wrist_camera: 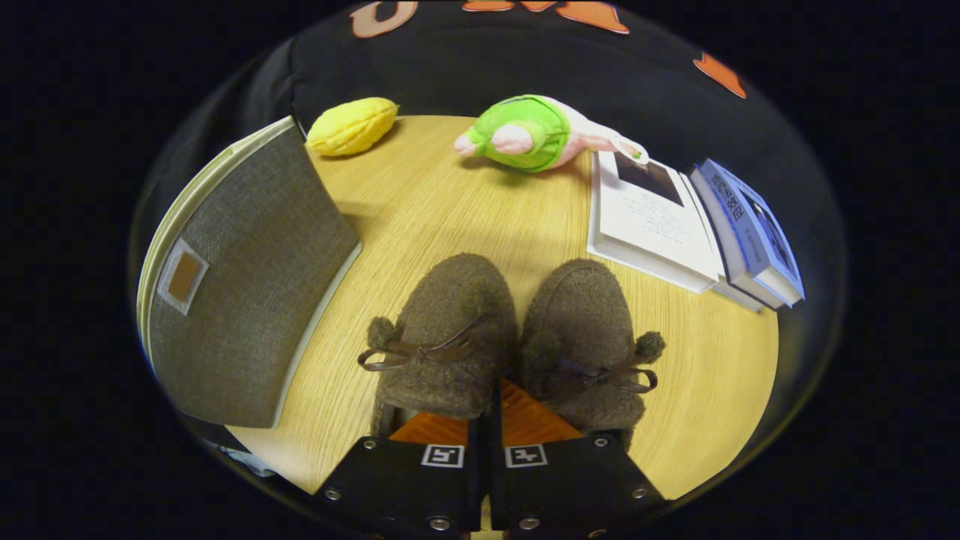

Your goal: Open the storage box then place both shoes into the box .Put the left shoe in first, then the right shoe, with the right side of both shoes facing outward in a uniform manner.

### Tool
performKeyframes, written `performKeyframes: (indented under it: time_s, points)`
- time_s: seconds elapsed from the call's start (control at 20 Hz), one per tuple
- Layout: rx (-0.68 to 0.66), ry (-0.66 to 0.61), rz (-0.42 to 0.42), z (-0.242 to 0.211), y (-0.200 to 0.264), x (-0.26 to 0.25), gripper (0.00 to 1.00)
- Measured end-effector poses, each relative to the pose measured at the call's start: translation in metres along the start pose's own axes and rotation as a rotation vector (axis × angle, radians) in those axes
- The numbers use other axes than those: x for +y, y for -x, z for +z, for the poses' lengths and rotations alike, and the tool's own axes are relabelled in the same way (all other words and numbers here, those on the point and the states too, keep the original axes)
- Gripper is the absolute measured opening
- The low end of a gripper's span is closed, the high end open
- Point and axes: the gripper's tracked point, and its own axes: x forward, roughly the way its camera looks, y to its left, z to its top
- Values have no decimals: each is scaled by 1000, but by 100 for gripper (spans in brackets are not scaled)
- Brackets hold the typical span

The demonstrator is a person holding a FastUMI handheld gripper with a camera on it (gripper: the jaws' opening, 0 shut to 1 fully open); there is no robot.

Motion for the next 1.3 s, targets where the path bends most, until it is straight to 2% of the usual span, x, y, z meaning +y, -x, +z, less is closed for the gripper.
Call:
performKeyframes:
  time_s: [0.15,0.3,0.5,0.75,1.3]
  points:
    - [-30,-71,37,8,10,4,1]
    - [-56,-136,43,14,25,9,1]
    - [-71,-240,103,26,45,23,1]
    - [-118,-247,142,50,76,39,1]
    - [-267,-256,260,137,163,106,1]
